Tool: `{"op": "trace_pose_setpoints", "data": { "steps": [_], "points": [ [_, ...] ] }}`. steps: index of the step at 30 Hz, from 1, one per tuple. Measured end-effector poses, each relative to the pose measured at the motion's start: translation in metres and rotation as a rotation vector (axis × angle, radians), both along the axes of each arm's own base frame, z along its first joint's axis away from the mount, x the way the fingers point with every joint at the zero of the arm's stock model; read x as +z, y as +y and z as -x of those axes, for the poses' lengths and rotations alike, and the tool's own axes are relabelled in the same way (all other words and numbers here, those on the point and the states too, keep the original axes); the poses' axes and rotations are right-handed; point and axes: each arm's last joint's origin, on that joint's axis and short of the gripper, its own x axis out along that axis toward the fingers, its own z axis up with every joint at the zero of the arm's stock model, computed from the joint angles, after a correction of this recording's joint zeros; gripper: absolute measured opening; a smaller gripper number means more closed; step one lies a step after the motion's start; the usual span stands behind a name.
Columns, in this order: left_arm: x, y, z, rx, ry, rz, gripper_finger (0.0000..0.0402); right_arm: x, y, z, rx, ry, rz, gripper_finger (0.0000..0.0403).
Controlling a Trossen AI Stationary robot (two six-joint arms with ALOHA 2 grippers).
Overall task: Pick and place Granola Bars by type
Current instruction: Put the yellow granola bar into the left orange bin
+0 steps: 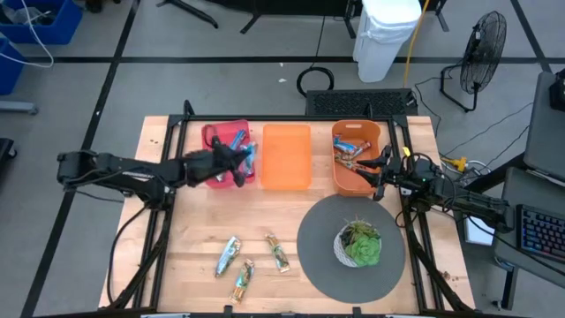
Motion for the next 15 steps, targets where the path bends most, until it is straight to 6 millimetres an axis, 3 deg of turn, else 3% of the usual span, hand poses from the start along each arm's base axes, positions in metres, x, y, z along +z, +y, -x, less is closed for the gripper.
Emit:
{"op": "trace_pose_setpoints", "data": {
  "steps": [5,15],
  "points": [
    [0.0051,0.0052,0.0077,-0.242,-0.236,-0.216,0.0002,-0.0004,-0.0002,-0.0005,0.0,0.005,-0.002,0.0128],
    [0.0032,0.0104,0.0098,-0.281,-0.299,-0.22,0.0003,-0.0006,-0.0002,-0.0005,0.0,0.008,-0.002,0.0128]
  ]
}}
